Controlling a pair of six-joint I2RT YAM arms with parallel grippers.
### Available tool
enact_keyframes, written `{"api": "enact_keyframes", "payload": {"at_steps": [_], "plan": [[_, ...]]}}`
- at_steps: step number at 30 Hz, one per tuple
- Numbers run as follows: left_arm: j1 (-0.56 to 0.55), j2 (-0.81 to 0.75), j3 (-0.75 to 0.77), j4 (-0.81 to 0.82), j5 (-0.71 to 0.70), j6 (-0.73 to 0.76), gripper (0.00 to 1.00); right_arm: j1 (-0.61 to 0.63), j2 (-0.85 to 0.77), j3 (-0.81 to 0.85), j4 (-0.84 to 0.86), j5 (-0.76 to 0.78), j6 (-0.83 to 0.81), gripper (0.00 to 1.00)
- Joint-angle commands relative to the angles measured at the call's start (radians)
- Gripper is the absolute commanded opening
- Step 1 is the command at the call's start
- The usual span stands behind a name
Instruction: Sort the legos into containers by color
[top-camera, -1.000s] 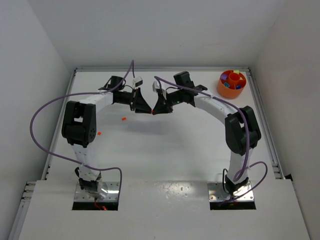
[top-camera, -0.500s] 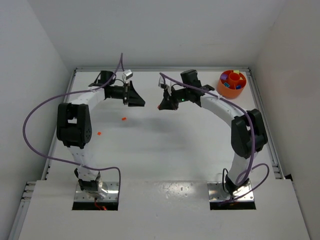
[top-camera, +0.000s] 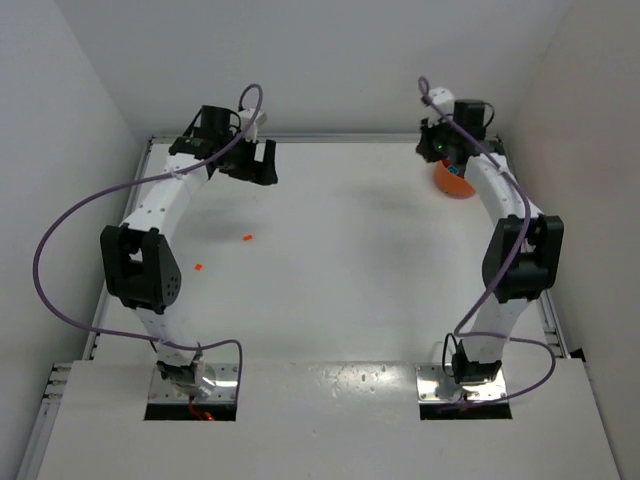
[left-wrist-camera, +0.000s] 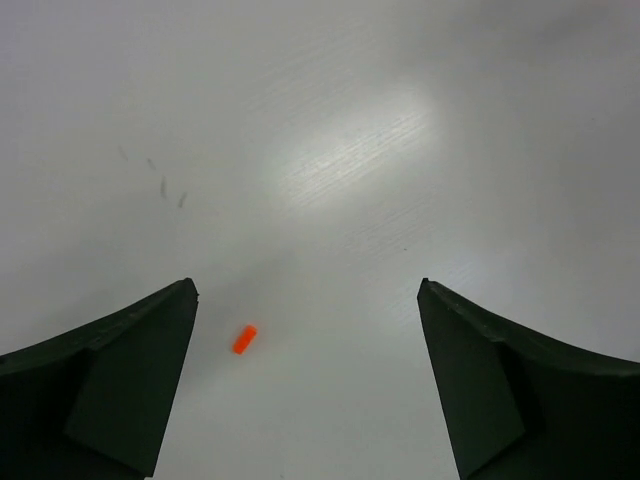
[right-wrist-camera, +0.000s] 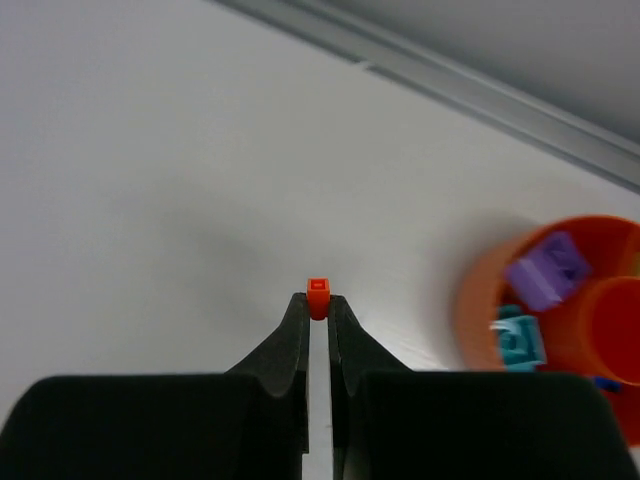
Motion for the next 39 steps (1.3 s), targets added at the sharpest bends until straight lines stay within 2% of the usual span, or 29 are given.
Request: {"api": "enact_keyframes", "payload": {"at_steps": [1, 4, 7, 10, 19, 24, 39], "plan": [[0.006, -0.026, 0.064, 0.015, -0.104, 0.000, 1.00, -0.103, 0.077, 0.194, -0.085, 0.123, 0.067, 0.00], [0.021, 0.014, 0.122, 0.015, -0.131, -0.118, 1.00, -0.152, 0.164, 0.303, -0.187, 0.168, 0.090, 0.00], [0.074, 0.048, 0.156, 0.025, -0.033, -0.187, 1.00, -0.175, 0.219, 0.416, -0.251, 0.208, 0.101, 0.00], [0.096, 0.062, 0.165, 0.025, 0.039, -0.173, 1.00, -0.201, 0.270, 0.471, -0.268, 0.228, 0.110, 0.00], [0.087, 0.102, 0.202, 0.003, 0.004, -0.173, 1.00, -0.270, 0.328, 0.462, -0.268, 0.241, 0.167, 0.00], [0.087, 0.102, 0.193, 0.003, 0.013, -0.173, 1.00, -0.302, 0.367, 0.522, -0.250, 0.250, 0.188, 0.00], [0.087, 0.102, 0.174, 0.003, 0.022, -0.155, 1.00, -0.302, 0.418, 0.569, -0.241, 0.230, 0.197, 0.01]]}}
